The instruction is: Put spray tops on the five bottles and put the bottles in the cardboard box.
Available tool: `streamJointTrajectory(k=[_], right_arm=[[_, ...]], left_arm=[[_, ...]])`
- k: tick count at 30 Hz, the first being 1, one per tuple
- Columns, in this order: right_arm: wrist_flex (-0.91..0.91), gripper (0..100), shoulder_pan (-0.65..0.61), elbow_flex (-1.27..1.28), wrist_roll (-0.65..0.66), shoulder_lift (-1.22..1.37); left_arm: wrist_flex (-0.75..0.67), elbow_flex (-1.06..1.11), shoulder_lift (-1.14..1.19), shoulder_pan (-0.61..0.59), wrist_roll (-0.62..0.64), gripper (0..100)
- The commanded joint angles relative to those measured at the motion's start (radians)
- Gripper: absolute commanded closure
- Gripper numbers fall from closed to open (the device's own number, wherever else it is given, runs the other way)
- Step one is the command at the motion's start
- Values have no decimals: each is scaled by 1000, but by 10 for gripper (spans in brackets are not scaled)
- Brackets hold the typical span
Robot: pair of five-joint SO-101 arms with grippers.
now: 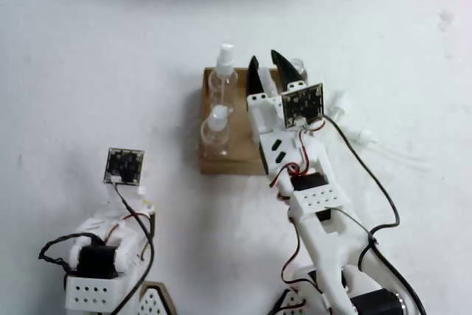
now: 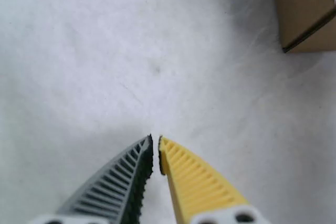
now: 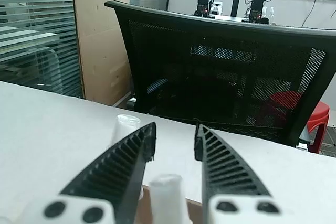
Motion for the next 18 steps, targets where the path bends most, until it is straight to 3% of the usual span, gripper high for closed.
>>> streamJointTrajectory(k=[1,11,13,18], right_arm=[[-22,909,8,-3,-11,-12],[30,907,16,-9,-5,-59],[188,906,16,-43,-9,-143],[839,877,8,-292,-12,-315]], left_arm=[[-3,-2,-1,10,-11,976],[-3,-2,-1,10,-11,976],[-3,-2,-1,10,-11,976],[-3,-2,-1,10,-11,976]])
